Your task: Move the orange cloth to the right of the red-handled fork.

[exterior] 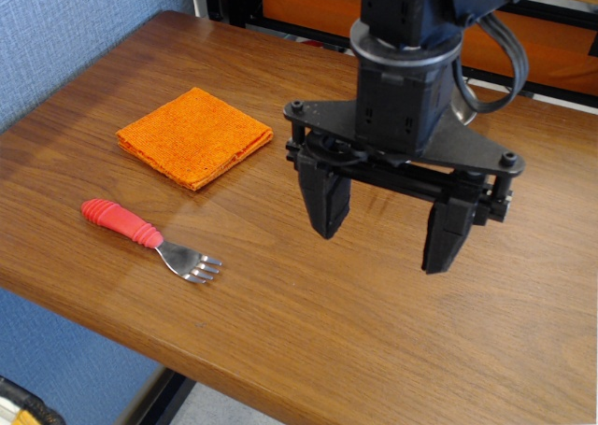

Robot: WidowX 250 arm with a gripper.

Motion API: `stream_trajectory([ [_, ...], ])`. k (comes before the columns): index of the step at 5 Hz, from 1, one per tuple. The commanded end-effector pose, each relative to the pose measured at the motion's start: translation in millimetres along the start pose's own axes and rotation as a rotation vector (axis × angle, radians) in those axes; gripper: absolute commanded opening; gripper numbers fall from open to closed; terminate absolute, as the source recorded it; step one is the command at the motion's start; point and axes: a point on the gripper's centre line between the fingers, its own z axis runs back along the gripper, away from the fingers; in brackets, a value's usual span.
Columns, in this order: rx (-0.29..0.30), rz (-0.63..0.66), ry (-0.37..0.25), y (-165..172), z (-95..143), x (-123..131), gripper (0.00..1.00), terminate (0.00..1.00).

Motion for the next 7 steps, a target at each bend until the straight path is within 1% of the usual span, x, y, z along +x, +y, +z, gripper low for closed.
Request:
stream_trajectory([
  [1, 0.0, 0.0, 0.0, 0.0, 0.0, 0.0, 1.0, 0.0],
  [2, 0.037, 0.136, -0.048, 38.5, 3.3, 21.5, 1.0, 0.0],
  [3, 0.075, 0.219, -0.092, 71.6, 4.3, 40.6, 1.0, 0.0],
  [4, 0.101, 0.303, -0.077, 110.1, -3.8, 63.0, 1.0, 0.0],
  [5, 0.123, 0.356, -0.065, 146.3, -21.8, 90.3, 1.0, 0.0],
  [6, 0.138, 0.373, -0.049, 172.3, -44.6, 112.9, 1.0, 0.0],
  [7, 0.148, 0.35, -0.01, 190.7, -74.9, 132.5, 1.0, 0.0],
])
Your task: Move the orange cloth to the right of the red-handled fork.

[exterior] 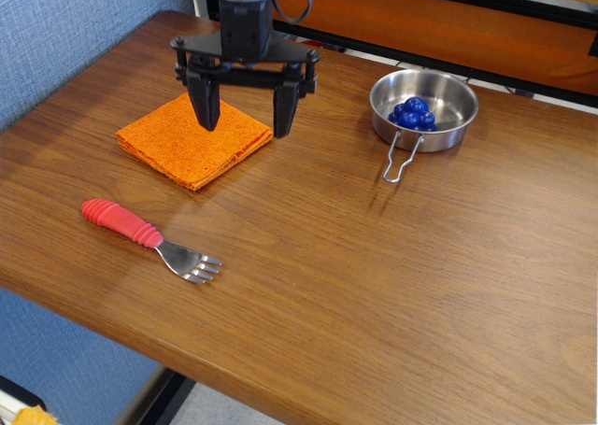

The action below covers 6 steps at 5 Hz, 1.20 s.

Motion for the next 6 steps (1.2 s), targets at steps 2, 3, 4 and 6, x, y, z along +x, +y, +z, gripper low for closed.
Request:
stream_trajectory([
  [2, -0.013, 0.015, 0.001, 45.8, -49.6, 37.4, 1.0, 0.0],
  [3, -0.044, 0.036, -0.009, 54.7, -49.6, 35.2, 1.0, 0.0],
  [4, -0.044, 0.028, 0.021, 55.5, -58.1, 34.7, 1.0, 0.0],
  [6, -0.058, 0.0, 0.055, 41.6, -66.1, 32.1, 1.0, 0.0],
])
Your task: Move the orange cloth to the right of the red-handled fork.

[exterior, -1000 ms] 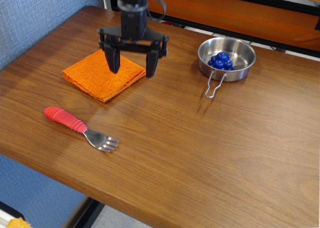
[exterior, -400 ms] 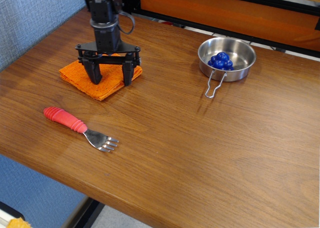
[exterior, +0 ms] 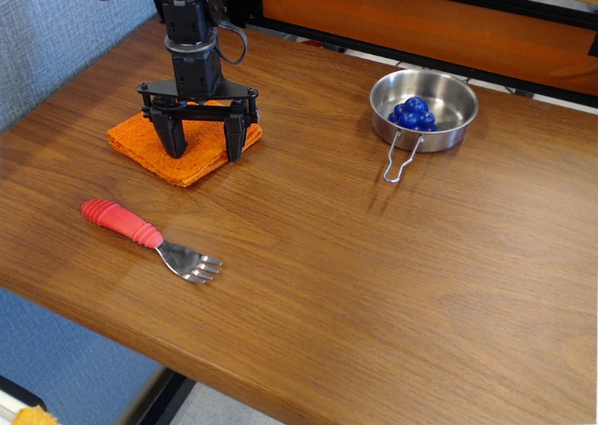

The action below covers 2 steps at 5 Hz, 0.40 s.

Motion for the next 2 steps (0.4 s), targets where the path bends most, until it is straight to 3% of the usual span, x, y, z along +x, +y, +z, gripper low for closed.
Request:
stream_trajectory([
  [1, -0.015, -0.059, 0.004, -24.0, 4.4, -6.1, 1.0, 0.0],
  [2, -0.028, -0.085, 0.016, -44.7, 6.0, -17.6, 1.0, 0.0],
])
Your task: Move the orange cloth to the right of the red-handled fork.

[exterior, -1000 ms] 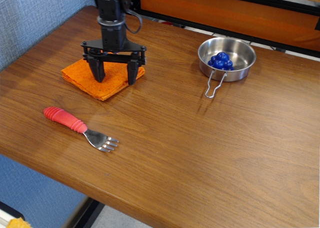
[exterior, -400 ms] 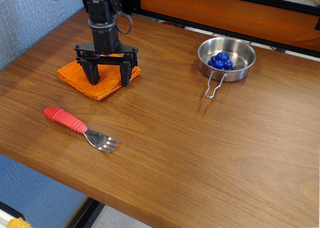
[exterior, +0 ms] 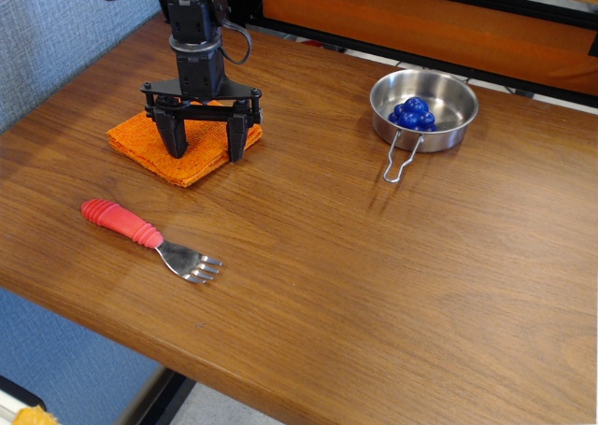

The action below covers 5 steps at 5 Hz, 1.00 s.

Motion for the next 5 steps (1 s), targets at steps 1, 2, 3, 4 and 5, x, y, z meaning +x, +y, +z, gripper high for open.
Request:
stream_trajectory([
  [1, -0.051, -0.062, 0.008, -46.4, 2.4, -27.9, 1.0, 0.0],
  [2, -0.075, -0.087, 0.027, -66.5, -6.2, -44.2, 1.0, 0.0],
  [3, -0.065, -0.111, 0.046, -85.6, -7.7, -60.6, 1.0, 0.0],
  [4, -0.089, -0.112, 0.056, -108.2, -9.0, -81.6, 1.0, 0.0],
  [5, -0.085, -0.138, 0.077, -126.2, -8.0, -99.7, 1.0, 0.0],
])
